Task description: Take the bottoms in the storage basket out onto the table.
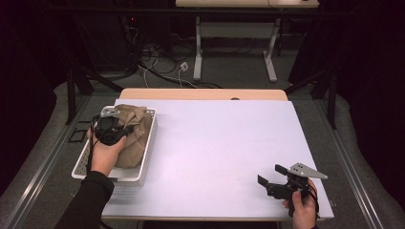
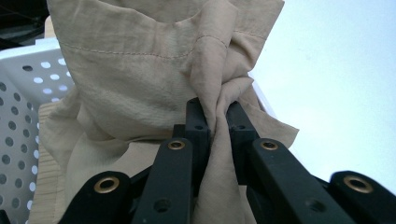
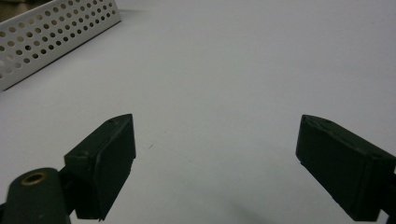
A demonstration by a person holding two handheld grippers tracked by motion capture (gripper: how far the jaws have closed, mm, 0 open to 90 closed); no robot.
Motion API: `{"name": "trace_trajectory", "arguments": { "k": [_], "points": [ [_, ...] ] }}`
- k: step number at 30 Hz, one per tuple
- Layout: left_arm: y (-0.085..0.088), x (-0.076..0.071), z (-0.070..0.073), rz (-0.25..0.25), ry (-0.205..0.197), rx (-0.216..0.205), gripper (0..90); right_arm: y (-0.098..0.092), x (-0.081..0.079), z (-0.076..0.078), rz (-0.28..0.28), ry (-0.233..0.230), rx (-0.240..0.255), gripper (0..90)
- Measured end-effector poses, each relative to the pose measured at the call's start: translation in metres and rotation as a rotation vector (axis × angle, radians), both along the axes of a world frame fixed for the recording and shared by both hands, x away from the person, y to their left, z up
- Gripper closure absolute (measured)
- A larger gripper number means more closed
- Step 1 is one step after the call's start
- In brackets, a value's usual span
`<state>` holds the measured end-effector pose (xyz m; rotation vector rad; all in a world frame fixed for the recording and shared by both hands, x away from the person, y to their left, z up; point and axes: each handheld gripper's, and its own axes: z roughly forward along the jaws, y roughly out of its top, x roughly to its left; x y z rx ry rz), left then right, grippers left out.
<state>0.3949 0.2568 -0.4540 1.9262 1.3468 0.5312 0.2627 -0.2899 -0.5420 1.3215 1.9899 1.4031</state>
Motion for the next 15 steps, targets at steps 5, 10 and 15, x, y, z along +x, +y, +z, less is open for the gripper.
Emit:
{"name": "trace_trajectory", "arguments": {
  "k": [5, 10, 15],
  "points": [
    [0.003, -0.004, 0.012, -0.006, -0.026, -0.016, 83.3, 0.000, 0.000, 0.000, 0.000, 0.000, 0.003, 11.8],
    [0.010, -0.009, 0.028, 0.008, -0.074, -0.047, 83.6, 0.000, 0.000, 0.000, 0.000, 0.000, 0.003, 11.8],
    [0.015, -0.014, 0.040, 0.013, -0.093, -0.060, 83.7, 0.000, 0.000, 0.000, 0.002, -0.001, 0.001, 11.8]
  ]
}}
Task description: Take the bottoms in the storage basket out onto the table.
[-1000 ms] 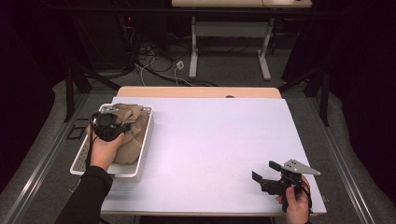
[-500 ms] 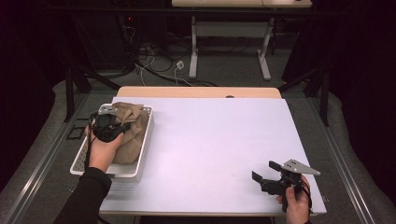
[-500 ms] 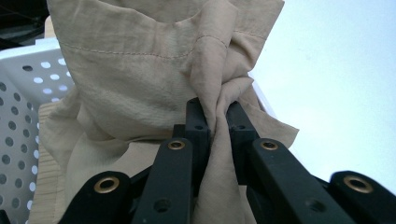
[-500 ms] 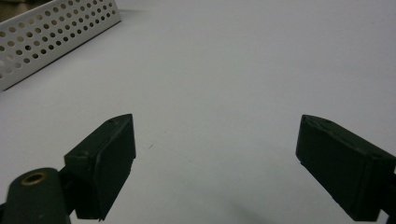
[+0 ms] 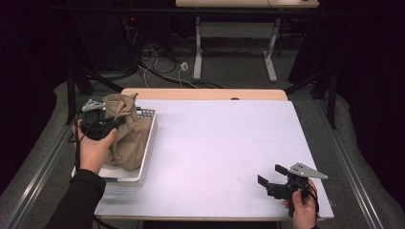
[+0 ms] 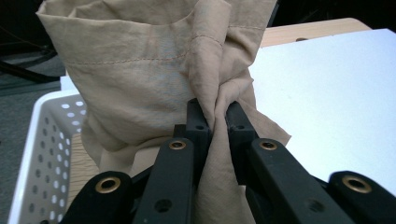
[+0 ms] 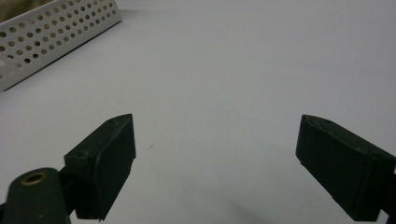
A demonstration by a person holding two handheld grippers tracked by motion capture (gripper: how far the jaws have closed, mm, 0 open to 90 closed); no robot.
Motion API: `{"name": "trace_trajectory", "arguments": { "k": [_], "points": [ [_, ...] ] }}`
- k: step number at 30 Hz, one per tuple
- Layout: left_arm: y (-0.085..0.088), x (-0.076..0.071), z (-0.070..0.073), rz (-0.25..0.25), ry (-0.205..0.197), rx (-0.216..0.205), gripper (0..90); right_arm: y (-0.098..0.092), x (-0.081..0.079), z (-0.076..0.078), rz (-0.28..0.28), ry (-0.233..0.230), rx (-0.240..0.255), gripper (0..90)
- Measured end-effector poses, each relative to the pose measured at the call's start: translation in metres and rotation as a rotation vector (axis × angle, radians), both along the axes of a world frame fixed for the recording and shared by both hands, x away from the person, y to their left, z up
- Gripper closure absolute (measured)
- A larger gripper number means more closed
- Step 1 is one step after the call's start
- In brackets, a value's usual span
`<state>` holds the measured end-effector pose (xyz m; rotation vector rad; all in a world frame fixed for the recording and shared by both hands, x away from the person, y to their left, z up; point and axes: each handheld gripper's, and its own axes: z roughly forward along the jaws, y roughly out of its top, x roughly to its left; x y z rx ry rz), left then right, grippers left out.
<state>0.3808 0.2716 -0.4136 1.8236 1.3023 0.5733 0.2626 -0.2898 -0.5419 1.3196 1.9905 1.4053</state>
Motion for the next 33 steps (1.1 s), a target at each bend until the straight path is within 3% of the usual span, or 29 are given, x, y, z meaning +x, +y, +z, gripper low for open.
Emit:
{"name": "trace_trajectory", "arguments": {
  "k": [6, 14, 21, 25, 33],
  "points": [
    [-0.002, 0.001, -0.012, -0.008, 0.036, 0.018, 83.6, 0.001, 0.000, 0.000, 0.002, 0.002, 0.001, 11.8],
    [-0.003, 0.008, -0.034, 0.017, 0.081, 0.059, 81.9, 0.000, 0.000, 0.000, 0.000, 0.002, -0.001, 11.8],
    [0.000, 0.013, -0.050, 0.043, 0.122, 0.121, 76.9, 0.000, 0.000, 0.000, 0.003, 0.003, -0.001, 11.8],
    [0.002, 0.013, -0.054, 0.063, 0.121, 0.126, 67.8, 0.000, 0.000, 0.000, 0.003, 0.003, -0.001, 11.8],
    [-0.003, 0.010, -0.054, 0.034, 0.118, 0.124, 46.9, 0.000, 0.000, 0.000, 0.005, 0.007, -0.004, 11.8]
  ]
}}
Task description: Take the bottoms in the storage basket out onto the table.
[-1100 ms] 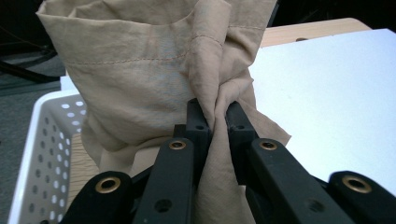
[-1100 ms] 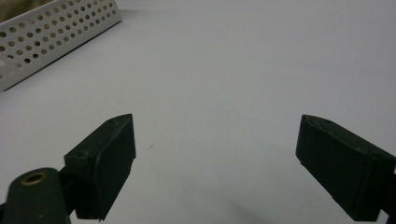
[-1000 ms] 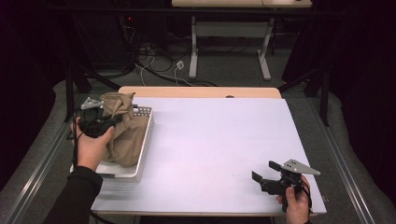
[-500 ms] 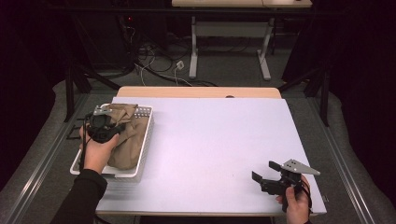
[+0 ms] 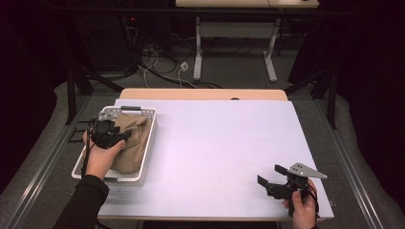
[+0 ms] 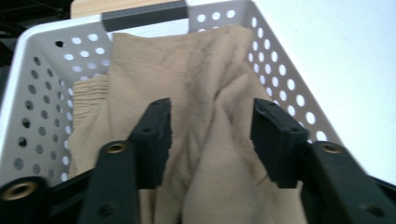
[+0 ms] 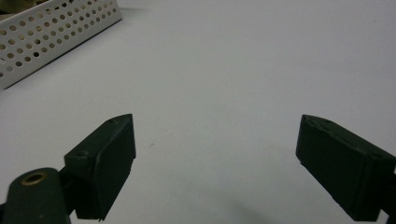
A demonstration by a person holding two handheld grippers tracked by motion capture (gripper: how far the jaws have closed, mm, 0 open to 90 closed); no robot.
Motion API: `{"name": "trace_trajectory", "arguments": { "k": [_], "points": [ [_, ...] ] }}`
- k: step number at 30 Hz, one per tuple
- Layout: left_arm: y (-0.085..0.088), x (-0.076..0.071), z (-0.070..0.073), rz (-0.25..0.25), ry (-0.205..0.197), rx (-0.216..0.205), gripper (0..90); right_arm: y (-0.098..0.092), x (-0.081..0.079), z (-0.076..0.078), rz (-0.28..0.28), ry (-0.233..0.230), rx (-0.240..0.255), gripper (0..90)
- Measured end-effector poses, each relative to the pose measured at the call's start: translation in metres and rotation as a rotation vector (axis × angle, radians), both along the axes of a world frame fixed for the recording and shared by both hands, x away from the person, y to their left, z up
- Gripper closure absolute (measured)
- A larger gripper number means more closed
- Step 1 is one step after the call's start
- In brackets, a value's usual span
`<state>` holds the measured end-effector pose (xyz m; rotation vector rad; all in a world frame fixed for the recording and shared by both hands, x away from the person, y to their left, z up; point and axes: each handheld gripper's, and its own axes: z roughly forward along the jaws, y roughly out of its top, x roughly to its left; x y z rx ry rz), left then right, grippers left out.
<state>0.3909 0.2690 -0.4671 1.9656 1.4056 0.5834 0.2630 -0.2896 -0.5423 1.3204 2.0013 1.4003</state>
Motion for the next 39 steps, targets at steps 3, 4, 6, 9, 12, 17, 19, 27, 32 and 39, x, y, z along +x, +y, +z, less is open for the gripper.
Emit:
{"name": "trace_trajectory", "arguments": {
  "k": [3, 4, 6, 9, 12, 17, 19, 27, 32, 39],
  "points": [
    [0.000, -0.003, -0.001, 0.001, -0.012, 0.002, 40.4, 0.000, 0.000, 0.000, -0.002, -0.005, 0.004, 11.8],
    [0.001, -0.004, -0.001, 0.001, -0.011, 0.004, 37.2, 0.000, 0.000, 0.000, -0.002, -0.005, 0.005, 11.8],
    [0.002, -0.007, -0.002, 0.014, -0.003, -0.002, 29.4, 0.000, 0.000, 0.000, -0.003, -0.003, 0.004, 11.8],
    [0.005, -0.011, -0.003, 0.034, 0.013, -0.016, 17.5, 0.000, 0.000, 0.000, -0.003, -0.003, 0.005, 11.8],
    [0.009, -0.016, -0.006, 0.037, 0.024, -0.032, 13.0, 0.000, 0.000, -0.001, -0.001, -0.003, 0.003, 11.8],
    [0.011, -0.026, -0.010, 0.003, 0.041, -0.055, 3.3, 0.001, 0.000, -0.001, -0.001, 0.000, 0.004, 11.8],
    [0.010, -0.028, -0.012, -0.014, 0.055, -0.046, 0.5, 0.001, 0.001, -0.001, -0.002, 0.003, 0.003, 11.8],
    [0.011, -0.027, -0.019, -0.031, 0.103, -0.003, 0.4, 0.001, 0.001, -0.002, -0.001, 0.010, 0.005, 11.8],
    [0.006, -0.022, -0.017, -0.035, 0.095, 0.014, 0.4, 0.001, 0.002, -0.002, -0.003, 0.012, 0.004, 11.8],
    [-0.008, -0.008, -0.019, -0.054, 0.106, 0.033, 0.4, 0.001, 0.002, -0.003, -0.003, 0.016, 0.007, 11.8]
  ]
}}
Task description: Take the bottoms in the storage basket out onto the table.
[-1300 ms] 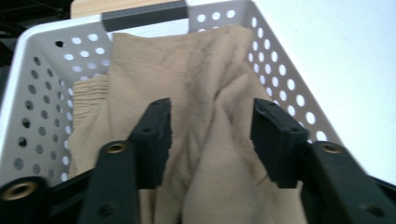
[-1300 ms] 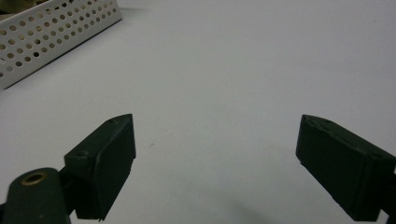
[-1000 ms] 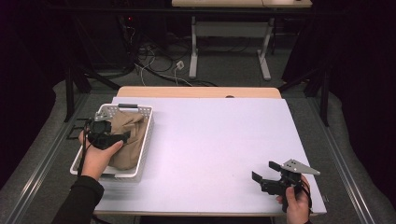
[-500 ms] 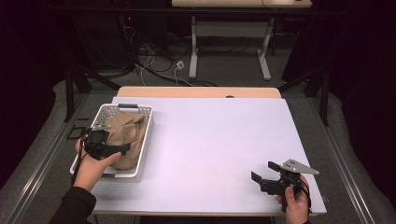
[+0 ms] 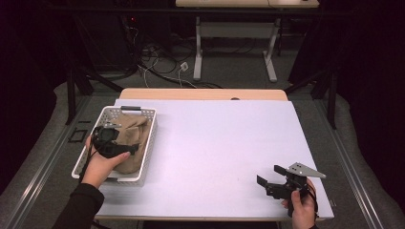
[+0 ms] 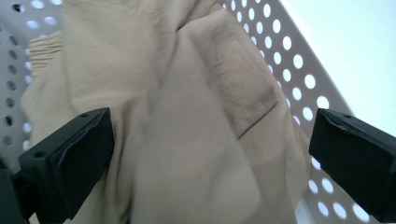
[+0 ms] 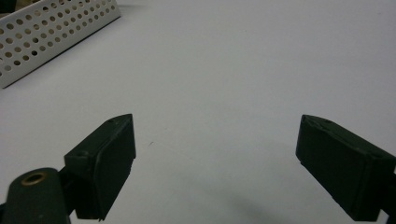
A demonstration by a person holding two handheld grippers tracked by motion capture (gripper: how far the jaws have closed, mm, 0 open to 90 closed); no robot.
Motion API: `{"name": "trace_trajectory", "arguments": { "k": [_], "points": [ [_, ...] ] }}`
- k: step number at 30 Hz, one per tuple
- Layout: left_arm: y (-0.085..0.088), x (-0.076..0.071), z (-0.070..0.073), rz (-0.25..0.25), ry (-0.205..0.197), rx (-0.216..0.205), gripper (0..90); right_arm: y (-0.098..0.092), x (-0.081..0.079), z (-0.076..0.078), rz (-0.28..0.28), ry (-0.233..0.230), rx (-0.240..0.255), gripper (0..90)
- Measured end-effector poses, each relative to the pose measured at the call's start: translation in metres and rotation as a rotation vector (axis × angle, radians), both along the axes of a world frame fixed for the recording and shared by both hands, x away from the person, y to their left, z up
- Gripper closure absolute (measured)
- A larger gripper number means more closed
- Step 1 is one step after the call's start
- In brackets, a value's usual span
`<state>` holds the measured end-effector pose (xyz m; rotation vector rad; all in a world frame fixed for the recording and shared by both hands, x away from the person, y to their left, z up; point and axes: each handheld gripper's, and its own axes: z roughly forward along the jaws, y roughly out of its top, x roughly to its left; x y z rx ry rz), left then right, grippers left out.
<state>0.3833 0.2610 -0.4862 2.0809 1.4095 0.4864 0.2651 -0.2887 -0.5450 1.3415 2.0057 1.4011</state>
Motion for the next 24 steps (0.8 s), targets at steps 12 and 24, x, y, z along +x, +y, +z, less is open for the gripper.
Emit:
{"name": "trace_trajectory", "arguments": {
  "k": [12, 24],
  "points": [
    [-0.013, 0.015, -0.019, -0.009, 0.058, 0.074, 0.4, -0.001, 0.001, 0.000, -0.001, 0.009, 0.004, 11.8],
    [-0.010, 0.021, -0.036, -0.012, 0.122, 0.134, 0.2, -0.001, 0.001, -0.001, 0.004, 0.013, -0.001, 11.8]
  ]
}}
